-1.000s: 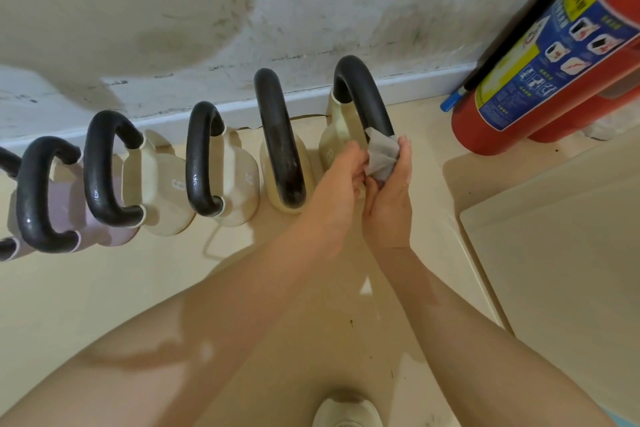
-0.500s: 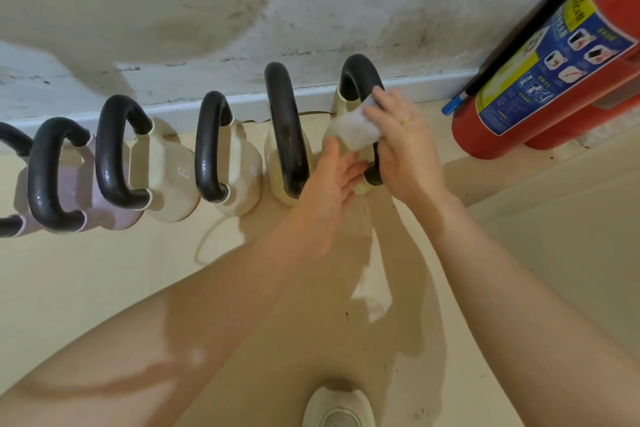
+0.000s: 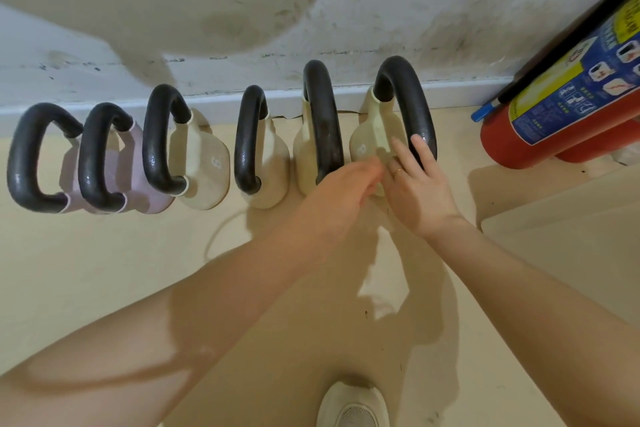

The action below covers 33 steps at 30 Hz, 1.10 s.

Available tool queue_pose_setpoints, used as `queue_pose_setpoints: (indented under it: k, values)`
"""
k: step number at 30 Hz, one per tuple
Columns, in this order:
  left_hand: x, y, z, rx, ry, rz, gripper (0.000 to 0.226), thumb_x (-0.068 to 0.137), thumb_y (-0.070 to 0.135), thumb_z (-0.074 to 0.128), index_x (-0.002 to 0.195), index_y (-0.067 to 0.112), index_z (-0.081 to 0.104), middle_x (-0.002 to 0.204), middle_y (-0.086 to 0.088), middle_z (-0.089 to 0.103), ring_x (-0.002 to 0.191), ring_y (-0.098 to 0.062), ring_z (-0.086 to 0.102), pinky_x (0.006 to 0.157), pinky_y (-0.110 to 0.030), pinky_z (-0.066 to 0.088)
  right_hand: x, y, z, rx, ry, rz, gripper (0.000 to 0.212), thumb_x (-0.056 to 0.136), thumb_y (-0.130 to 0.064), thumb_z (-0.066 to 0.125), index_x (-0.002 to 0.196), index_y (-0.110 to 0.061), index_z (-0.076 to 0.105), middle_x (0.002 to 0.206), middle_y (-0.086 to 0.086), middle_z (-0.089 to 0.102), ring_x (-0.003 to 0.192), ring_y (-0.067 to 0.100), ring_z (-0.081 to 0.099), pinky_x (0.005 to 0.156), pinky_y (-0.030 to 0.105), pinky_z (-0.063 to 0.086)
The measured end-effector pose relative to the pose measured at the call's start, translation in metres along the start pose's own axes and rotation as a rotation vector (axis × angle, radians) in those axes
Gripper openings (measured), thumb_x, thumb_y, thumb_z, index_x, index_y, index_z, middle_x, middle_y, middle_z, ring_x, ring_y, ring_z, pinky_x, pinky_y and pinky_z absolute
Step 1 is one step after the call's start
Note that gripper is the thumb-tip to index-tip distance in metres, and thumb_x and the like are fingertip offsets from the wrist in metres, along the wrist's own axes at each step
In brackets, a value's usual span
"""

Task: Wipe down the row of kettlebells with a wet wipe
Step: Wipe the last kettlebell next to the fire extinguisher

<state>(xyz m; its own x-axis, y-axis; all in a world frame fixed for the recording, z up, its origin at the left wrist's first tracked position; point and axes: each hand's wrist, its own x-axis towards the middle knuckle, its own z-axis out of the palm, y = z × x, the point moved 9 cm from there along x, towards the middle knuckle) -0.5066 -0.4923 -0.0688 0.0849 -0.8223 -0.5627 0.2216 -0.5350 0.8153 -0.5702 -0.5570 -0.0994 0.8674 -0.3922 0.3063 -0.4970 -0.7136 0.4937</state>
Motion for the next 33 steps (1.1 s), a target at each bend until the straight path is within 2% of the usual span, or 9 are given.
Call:
queue_pose_setpoints:
  k: [4,8,10,12,14,17,20,23,33]
  values:
    - [-0.012,0.004,-0.036,0.010,0.225,0.145,0.020,0.093,0.011,0.045,0.089,0.021,0.062,0.085,0.005,0.065,0.082,-0.010,0.060,0.081,-0.025,0.048,0.008,0.013,-0.020,0.512,-0.024,0.108,0.013,0.085,-0.013,0.057,0.086,-0.004,0.066,0.091,0.011,0.065,0.094,0.031,0.059,0.089,0.042,0.044]
    - [-0.020,0.003,-0.068,0.003,0.412,0.228,0.027,0.093,0.006,0.042,0.115,0.019,0.053,0.102,0.010,0.057,0.093,0.002,0.053,0.071,0.000,0.041,0.018,0.072,-0.035,1.156,0.049,0.978,0.010,0.092,-0.010,0.049,0.093,-0.020,0.052,0.086,0.000,0.059,0.072,0.012,0.058,0.070,0.026,0.050]
    - [-0.015,-0.003,-0.071,-0.019,0.400,0.170,0.038,0.094,0.005,0.039,0.129,0.017,0.045,0.116,0.009,0.053,0.105,-0.002,0.050,0.076,-0.003,0.039,0.019,0.071,-0.020,1.490,0.100,1.353,0.015,0.092,-0.005,0.049,0.090,-0.020,0.054,0.081,-0.003,0.060,0.065,0.008,0.061,0.073,0.021,0.053]
    - [-0.011,-0.011,-0.069,-0.073,0.334,0.094,0.039,0.094,0.008,0.039,0.131,0.021,0.046,0.122,0.009,0.052,0.112,-0.005,0.047,0.091,-0.012,0.036,0.036,0.054,-0.005,1.742,0.069,1.465,0.018,0.092,-0.002,0.051,0.103,-0.011,0.061,0.089,-0.002,0.063,0.079,0.006,0.065,0.087,0.023,0.053]
    - [-0.011,-0.015,-0.067,-0.113,0.283,0.064,0.029,0.094,0.012,0.041,0.105,0.033,0.058,0.109,0.016,0.058,0.107,-0.005,0.052,0.095,-0.023,0.037,0.056,0.034,-0.004,1.860,0.006,1.350,0.028,0.092,0.001,0.048,0.115,-0.009,0.060,0.103,-0.003,0.064,0.102,0.009,0.062,0.100,0.029,0.047]
    - [-0.012,-0.014,-0.067,-0.141,0.234,0.056,0.027,0.094,0.017,0.041,0.082,0.038,0.053,0.102,0.013,0.059,0.100,-0.004,0.053,0.096,-0.027,0.038,0.080,0.010,-0.021,1.525,-0.118,0.848,0.035,0.095,0.001,0.038,0.121,-0.010,0.059,0.121,0.006,0.062,0.120,0.017,0.054,0.107,0.033,0.039]
    - [-0.012,-0.015,-0.069,-0.242,0.212,0.051,0.019,0.097,0.021,0.035,0.091,0.033,0.049,0.098,0.012,0.059,0.099,-0.004,0.055,0.096,-0.026,0.036,0.079,-0.013,-0.032,1.209,-0.126,0.463,0.049,0.088,0.014,0.038,0.131,-0.006,0.051,0.138,0.017,0.050,0.134,0.015,0.034,0.113,0.022,0.026]
    - [-0.012,-0.020,-0.070,-0.279,0.214,0.048,0.025,0.099,0.028,0.030,0.114,0.028,0.049,0.103,0.010,0.060,0.106,-0.007,0.053,0.100,-0.025,0.034,0.059,-0.028,-0.035,1.077,-0.113,0.327,0.057,0.085,0.017,0.036,0.137,-0.004,0.042,0.145,0.014,0.041,0.136,0.013,0.022,0.114,0.028,0.018]
    - [-0.020,-0.031,-0.064,-0.130,0.205,0.024,0.058,0.098,0.048,0.011,0.141,0.019,0.037,0.145,0.003,0.041,0.130,-0.005,0.037,0.103,-0.020,0.022,0.029,-0.062,-0.022,0.821,-0.243,-0.098,0.044,0.099,-0.020,0.026,0.139,-0.005,0.037,0.143,0.010,0.046,0.137,0.019,0.024,0.118,0.034,0.015]
